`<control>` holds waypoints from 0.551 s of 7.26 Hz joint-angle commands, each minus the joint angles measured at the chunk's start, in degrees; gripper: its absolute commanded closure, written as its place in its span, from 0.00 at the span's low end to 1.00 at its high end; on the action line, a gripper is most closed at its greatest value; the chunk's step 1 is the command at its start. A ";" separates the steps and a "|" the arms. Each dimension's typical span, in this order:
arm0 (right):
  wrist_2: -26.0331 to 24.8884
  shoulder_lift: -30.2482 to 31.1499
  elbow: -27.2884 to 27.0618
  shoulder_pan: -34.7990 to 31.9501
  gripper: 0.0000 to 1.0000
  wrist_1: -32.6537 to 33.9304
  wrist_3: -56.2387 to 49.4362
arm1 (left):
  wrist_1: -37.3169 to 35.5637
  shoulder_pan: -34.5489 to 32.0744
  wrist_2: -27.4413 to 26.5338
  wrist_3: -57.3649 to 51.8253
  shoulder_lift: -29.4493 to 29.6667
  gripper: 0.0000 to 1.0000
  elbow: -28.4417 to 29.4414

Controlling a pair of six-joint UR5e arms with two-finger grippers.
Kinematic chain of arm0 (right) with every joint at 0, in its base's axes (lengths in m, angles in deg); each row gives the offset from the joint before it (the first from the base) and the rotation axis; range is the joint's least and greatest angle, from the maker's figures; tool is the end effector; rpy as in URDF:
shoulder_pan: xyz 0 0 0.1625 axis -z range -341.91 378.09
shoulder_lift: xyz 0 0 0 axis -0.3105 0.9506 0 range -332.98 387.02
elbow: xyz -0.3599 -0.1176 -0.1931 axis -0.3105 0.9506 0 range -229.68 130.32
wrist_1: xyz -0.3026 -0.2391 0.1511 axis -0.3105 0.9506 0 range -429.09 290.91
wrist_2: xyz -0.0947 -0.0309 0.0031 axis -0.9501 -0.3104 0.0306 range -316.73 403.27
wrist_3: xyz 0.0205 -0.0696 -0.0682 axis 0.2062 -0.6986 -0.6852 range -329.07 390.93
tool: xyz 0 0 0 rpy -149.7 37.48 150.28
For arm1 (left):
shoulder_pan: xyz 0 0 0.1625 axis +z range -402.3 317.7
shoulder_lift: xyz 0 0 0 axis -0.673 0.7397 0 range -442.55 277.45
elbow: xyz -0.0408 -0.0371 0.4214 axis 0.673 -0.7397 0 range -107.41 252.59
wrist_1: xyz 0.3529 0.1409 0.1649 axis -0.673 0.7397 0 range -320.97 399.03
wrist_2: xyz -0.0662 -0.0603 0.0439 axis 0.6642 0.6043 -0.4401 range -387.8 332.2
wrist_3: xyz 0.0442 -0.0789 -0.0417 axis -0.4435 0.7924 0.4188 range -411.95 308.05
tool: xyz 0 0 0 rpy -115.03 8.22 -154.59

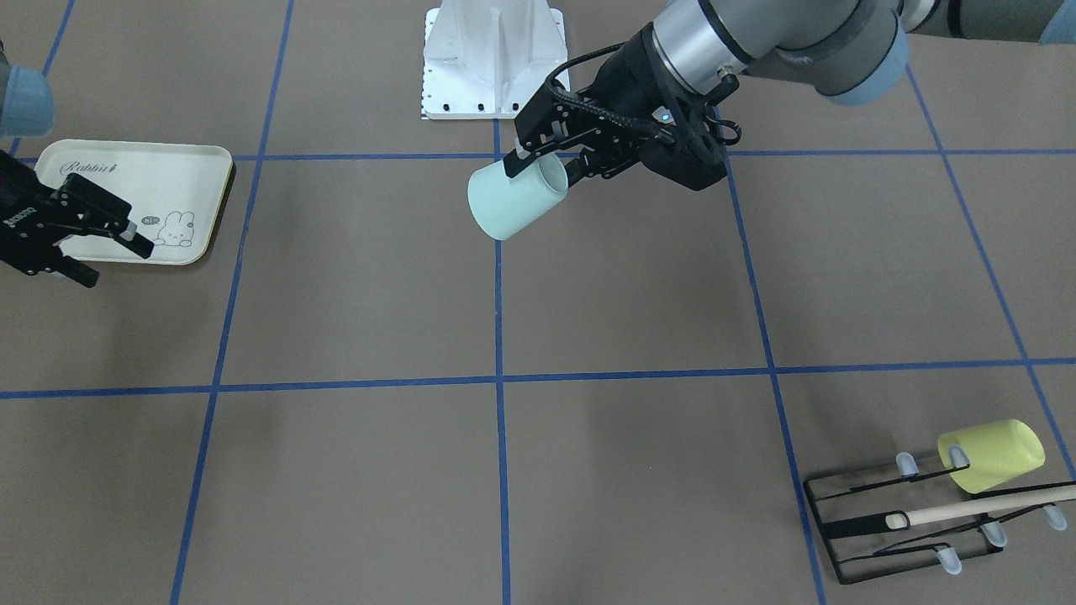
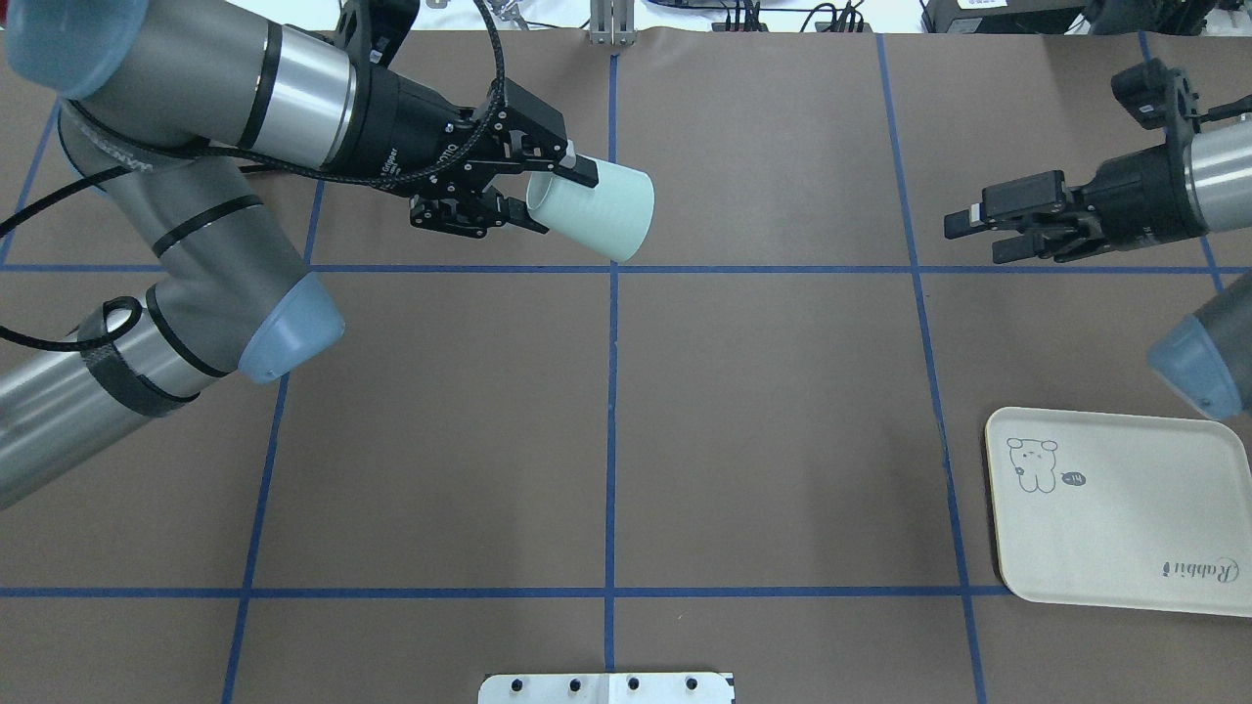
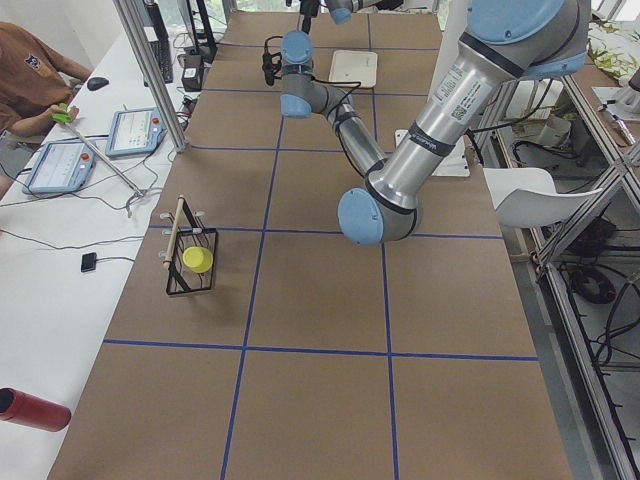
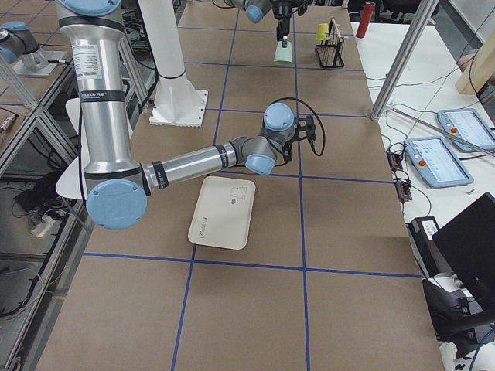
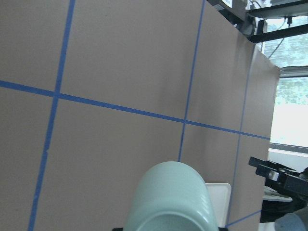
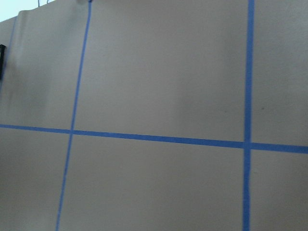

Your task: Left arm grabs green cup and hands to right arm on tray

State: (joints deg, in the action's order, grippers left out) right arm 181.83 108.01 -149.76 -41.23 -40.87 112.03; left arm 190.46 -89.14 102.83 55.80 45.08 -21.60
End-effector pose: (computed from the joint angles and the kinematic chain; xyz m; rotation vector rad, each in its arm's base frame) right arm -0.2139 -0.4755 0.3661 0.1589 -1.4580 0.1190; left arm 0.3621 -0.4863 0.1232 -0.0547 1.7484 -0.1850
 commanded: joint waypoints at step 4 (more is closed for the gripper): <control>-1.62 -6.72 0.15 7.11 0.02 -17.45 15.39 | 25.90 5.18 -9.86 33.96 0.16 1.00 4.02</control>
State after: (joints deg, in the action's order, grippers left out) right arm 180.91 101.96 -149.82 -35.62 -53.80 125.76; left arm 212.51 -84.25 93.77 81.87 45.19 -17.57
